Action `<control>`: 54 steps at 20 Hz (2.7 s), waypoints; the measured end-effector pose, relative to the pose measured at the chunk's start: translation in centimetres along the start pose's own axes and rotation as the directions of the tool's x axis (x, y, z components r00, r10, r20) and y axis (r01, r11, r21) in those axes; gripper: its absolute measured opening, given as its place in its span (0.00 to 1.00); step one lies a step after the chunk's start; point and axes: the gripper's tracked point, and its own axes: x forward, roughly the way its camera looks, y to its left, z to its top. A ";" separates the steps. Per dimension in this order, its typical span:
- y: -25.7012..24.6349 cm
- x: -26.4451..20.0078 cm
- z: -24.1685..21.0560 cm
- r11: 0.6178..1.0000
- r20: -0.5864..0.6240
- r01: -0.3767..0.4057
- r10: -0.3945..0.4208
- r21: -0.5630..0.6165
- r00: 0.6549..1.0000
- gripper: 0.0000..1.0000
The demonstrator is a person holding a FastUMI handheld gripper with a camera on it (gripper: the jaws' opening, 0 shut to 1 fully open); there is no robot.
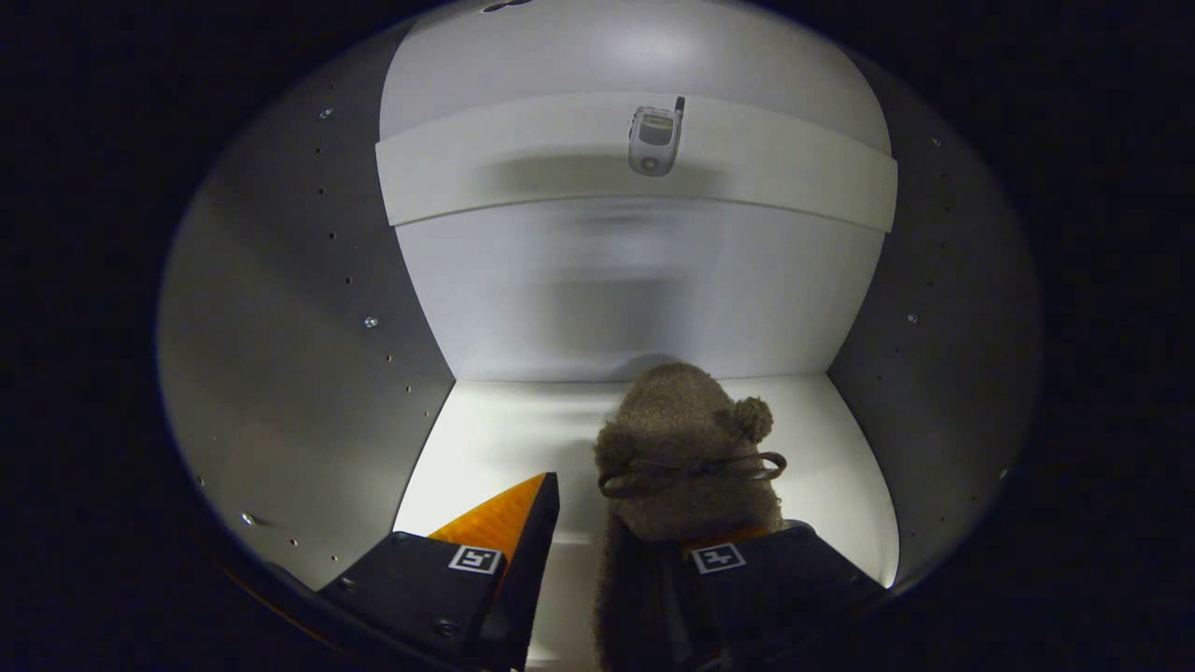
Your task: Open the shoe cabinet door, grab the shoes and put them into the shoe cabinet, then close the shoe cabinet door.
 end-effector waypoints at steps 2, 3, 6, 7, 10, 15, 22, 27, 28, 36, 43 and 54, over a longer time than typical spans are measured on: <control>-0.2 -0.6 0.0 1.000 0.007 0.021 -0.021 0.000 1.000 0.62; -0.6 -1.0 0.1 0.999 0.017 0.043 -0.043 -0.006 0.999 0.68; -0.8 -3.0 -0.2 0.998 0.033 0.065 -0.065 0.000 0.997 0.79; -0.8 -3.8 -0.4 0.998 0.034 0.064 -0.064 0.001 0.997 0.80; -0.8 -7.1 -0.7 0.998 0.066 0.070 -0.070 -0.005 0.995 0.83; -1.0 -14.2 -1.5 0.997 0.158 0.071 -0.074 0.023 0.985 0.86; -1.0 -23.8 -4.6 0.998 0.290 0.067 -0.067 0.012 0.955 0.98; -1.2 -32.4 -5.7 0.998 0.411 0.026 -0.044 0.048 0.910 0.99; -1.6 -35.0 -6.2 0.998 0.427 0.019 -0.040 0.052 0.903 0.98; -4.6 -47.5 -11.3 0.995 0.480 0.067 -0.095 0.075 0.872 0.98; -12.3 -56.3 -16.6 0.959 0.485 0.181 -0.266 0.217 0.833 0.98; -27.0 -58.7 -16.8 0.926 0.491 0.300 -0.375 0.227 0.786 0.99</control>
